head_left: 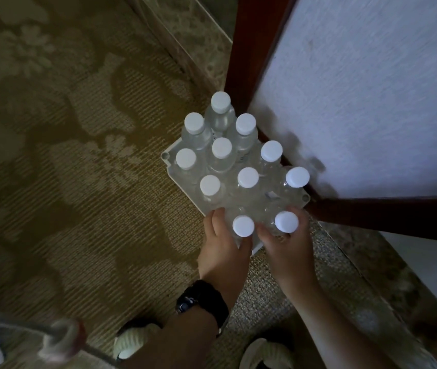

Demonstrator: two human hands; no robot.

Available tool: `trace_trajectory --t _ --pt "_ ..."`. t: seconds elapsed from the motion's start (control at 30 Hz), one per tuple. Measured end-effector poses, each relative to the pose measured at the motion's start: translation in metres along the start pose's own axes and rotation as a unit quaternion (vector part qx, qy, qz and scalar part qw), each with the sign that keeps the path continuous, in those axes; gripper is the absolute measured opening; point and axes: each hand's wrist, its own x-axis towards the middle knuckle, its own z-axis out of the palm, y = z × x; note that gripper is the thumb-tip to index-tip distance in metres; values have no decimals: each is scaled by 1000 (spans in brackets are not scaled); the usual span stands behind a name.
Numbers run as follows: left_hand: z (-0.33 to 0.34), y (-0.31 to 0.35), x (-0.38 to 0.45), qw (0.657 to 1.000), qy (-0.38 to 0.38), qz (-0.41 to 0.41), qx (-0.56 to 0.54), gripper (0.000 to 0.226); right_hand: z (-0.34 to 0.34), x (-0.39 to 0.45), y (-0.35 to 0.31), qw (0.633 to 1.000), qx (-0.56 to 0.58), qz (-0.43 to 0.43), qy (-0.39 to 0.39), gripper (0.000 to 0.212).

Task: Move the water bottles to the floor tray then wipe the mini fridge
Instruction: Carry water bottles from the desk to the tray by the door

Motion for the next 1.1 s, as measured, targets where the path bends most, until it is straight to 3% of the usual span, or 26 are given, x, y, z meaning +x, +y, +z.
trace_trajectory --t 0.37,0.53,0.63,0.7,0.8,0.93,1.1 --pt "-12 -3 -20 998 -13 -46 36 87 -13 -11 -4 997 -22 22 -69 104" --pt "-56 25 -26 999 -2 -38 16 80 -31 -30 -43 994 4 22 -103 96" --pt "-103 56 -34 999 30 -28 -3 75 -43 -51 -81 994 8 17 -111 102" --pt "-141 81 -41 998 55 -9 -9 64 -51 -65 -114 995 13 3 -103 97" --pt "-205 124 -53 996 78 18 -35 43 -66 -89 -183 995 37 -38 -85 71" --pt "-303 202 -78 985 124 69 -96 31 -88 -129 -303 991 67 -101 -52 51" --pt "-439 323 -131 965 157 112 -178 19 -126 -205 -478 971 88 -199 -97 43"
